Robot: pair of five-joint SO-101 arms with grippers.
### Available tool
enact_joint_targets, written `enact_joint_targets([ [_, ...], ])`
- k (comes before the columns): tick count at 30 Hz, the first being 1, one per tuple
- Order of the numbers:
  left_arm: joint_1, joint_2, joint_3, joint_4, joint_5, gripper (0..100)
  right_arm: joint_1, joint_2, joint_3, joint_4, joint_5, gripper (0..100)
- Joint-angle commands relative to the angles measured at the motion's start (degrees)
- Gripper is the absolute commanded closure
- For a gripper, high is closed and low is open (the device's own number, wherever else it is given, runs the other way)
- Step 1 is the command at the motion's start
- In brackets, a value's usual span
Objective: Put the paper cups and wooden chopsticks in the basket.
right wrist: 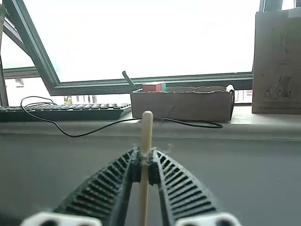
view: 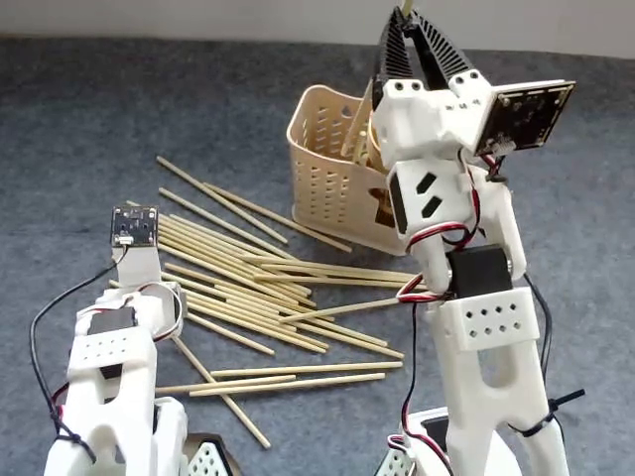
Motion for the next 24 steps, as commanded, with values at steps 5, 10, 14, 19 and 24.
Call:
enact_joint_targets([
  [5,-0.66,-1.54,-0.13,-0.53,-0.35,84,-3.03,-0.57,-2.86,11.82,0.18,84.8],
  [10,-0.66,-1.54,-0.13,-0.53,-0.35,84,-3.21,-3.47,-8.92,19.74,0.18,84.9],
  [14,-0.66,-1.54,-0.13,-0.53,-0.35,84,-3.12,-4.79,-10.33,30.29,0.18,86.8],
  [19,-0.66,-1.54,-0.13,-0.53,-0.35,84,-2.95,-6.99,-10.68,40.75,0.18,88.3],
  [24,-0.66,-1.54,-0.13,-0.53,-0.35,84,-3.12,-11.03,-10.42,53.14,-2.55,88.3],
])
